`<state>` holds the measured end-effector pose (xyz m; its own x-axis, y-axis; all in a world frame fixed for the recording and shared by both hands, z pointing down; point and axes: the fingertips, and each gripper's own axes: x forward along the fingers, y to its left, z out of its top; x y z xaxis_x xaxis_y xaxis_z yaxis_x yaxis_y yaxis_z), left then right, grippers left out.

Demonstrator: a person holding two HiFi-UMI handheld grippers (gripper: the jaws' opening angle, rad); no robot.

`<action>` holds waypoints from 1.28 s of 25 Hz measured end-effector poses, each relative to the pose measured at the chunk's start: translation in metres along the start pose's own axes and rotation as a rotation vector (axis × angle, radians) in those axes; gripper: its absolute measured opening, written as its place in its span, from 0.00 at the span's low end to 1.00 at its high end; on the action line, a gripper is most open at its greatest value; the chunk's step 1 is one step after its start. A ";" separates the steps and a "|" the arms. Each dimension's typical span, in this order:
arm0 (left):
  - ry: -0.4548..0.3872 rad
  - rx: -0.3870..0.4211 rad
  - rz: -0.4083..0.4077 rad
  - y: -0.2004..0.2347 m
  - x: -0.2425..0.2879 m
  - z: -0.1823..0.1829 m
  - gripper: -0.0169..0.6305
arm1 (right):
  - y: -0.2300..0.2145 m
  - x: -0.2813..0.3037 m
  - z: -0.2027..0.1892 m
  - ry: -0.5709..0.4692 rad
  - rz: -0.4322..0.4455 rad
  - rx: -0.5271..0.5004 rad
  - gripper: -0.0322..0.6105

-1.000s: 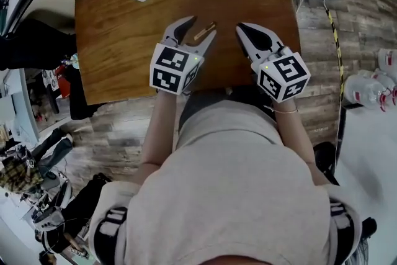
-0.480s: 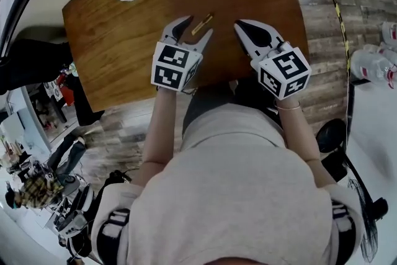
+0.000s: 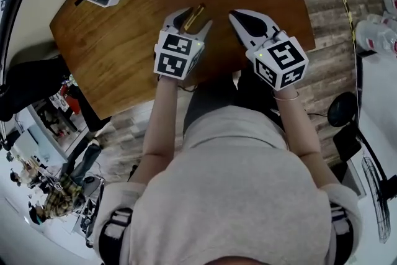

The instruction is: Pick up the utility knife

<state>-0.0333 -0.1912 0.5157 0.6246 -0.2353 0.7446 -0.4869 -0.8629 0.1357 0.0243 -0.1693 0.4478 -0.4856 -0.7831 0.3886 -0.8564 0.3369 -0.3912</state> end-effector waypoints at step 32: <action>0.202 0.162 0.018 0.008 0.051 -0.038 0.14 | -0.041 -0.008 -0.047 0.027 -0.106 0.125 0.07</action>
<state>-0.0285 -0.1931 0.5796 0.4742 -0.1708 0.8637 -0.3826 -0.9235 0.0275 0.0547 -0.1522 0.4999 -0.3993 -0.7958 0.4553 -0.8756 0.1836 -0.4469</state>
